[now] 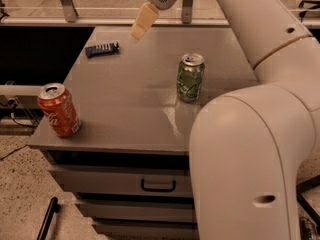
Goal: Move rxbar blueberry near coke can
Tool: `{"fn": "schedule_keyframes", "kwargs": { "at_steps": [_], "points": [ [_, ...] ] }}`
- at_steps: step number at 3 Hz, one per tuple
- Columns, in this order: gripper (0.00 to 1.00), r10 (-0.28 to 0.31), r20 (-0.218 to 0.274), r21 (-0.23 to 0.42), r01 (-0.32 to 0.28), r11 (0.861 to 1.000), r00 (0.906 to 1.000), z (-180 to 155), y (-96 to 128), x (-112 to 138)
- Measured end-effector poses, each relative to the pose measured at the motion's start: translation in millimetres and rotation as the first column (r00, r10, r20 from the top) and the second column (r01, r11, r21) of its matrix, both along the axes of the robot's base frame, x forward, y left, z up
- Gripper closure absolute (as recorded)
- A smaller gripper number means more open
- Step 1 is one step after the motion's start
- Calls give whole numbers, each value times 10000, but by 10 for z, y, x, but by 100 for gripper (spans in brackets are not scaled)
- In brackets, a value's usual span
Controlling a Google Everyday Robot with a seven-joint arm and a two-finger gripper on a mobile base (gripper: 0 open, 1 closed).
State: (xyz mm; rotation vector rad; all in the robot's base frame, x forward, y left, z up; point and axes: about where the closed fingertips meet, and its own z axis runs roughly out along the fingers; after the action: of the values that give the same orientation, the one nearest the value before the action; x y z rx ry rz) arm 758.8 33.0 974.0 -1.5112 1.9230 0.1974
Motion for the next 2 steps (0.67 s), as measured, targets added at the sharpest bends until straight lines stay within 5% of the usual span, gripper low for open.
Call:
{"fn": "schedule_keyframes", "kwargs": {
  "at_steps": [2],
  "points": [
    [0, -780, 238, 1125, 748, 9908, 9967, -432, 253, 689]
  ]
}}
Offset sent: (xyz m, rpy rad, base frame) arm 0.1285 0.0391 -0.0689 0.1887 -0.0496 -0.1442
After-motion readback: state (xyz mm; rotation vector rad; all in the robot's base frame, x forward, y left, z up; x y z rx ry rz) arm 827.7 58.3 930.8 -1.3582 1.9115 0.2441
